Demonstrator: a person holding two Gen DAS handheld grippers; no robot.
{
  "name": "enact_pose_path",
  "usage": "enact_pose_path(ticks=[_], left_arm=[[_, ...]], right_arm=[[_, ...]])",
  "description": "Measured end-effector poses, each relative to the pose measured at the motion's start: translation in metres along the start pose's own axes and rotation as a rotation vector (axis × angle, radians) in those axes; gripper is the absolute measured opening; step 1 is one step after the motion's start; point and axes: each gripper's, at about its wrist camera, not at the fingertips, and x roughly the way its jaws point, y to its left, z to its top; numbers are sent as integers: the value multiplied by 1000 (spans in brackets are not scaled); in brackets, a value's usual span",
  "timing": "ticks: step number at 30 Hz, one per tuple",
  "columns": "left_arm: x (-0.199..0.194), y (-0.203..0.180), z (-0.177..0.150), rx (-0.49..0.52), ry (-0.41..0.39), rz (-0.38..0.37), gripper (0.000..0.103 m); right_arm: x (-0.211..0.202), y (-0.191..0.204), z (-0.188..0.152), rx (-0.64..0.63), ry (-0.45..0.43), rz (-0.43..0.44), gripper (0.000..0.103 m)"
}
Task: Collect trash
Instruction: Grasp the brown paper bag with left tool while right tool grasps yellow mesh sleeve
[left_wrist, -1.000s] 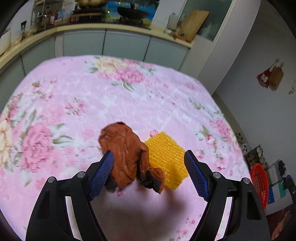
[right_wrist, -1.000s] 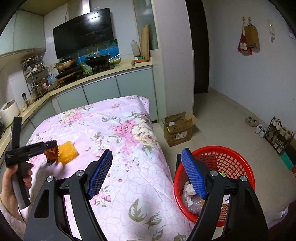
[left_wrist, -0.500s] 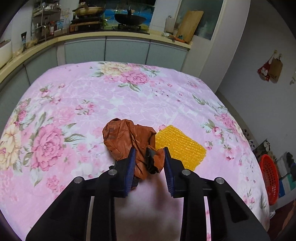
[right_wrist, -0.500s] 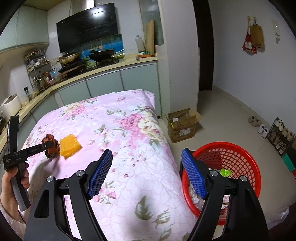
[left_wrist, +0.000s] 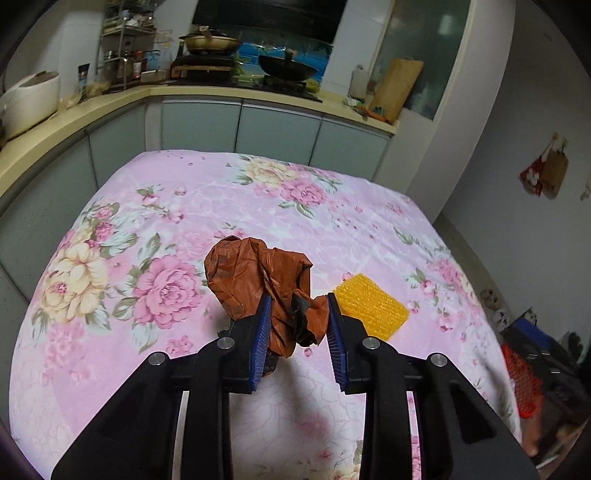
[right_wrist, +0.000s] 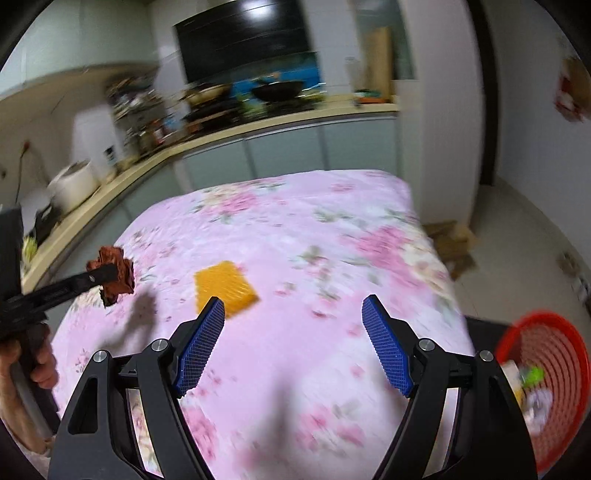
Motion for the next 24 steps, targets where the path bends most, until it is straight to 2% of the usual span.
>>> enact_pose_path(ticks=[2, 7, 11, 14, 20, 24], left_arm=[[-3, 3, 2, -5, -6, -4, 28], [-11, 12, 7, -38, -20, -11, 28], [-17, 15, 9, -51, -27, -16, 28], [-19, 17, 11, -60, -30, -21, 28], [-19, 17, 11, -64, -25, -22, 28], [-20, 16, 11, -60, -25, -23, 28]], right_arm=[[19, 15, 7, -52, 22, 49, 74], [55, 39, 18, -75, 74, 156, 74], [87, 64, 15, -161, 119, 154, 74], [111, 72, 11, -176, 174, 150, 74], [134, 76, 6, -201, 228, 121, 73], [132, 80, 7, -230, 221, 114, 51]])
